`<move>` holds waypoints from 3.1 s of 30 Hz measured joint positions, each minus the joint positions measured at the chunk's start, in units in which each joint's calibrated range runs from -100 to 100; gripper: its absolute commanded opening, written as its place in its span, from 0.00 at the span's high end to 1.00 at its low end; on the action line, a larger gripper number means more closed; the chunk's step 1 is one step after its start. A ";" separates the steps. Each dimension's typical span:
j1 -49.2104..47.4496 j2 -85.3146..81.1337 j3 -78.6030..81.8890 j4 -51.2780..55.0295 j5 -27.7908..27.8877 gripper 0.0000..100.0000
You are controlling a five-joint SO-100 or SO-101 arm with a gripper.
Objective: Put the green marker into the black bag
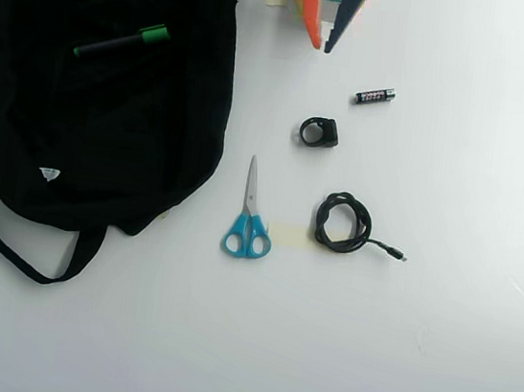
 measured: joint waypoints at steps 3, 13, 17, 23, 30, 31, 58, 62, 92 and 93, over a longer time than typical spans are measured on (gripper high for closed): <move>-0.37 -2.49 5.97 -0.52 -1.51 0.98; -2.94 -16.11 33.33 -11.34 -1.76 0.98; -3.31 -21.67 44.42 -14.00 1.76 0.98; -2.20 -26.98 53.38 -14.08 5.18 0.98; -2.87 -28.23 56.84 -11.85 5.57 0.98; -2.87 -28.14 56.84 -10.65 5.57 0.98; -4.34 -33.37 56.92 1.89 12.31 0.98; -4.34 -33.37 56.92 1.98 12.31 0.98; -4.34 -33.37 56.92 1.98 12.31 0.98; -4.34 -33.37 56.92 1.98 12.31 0.98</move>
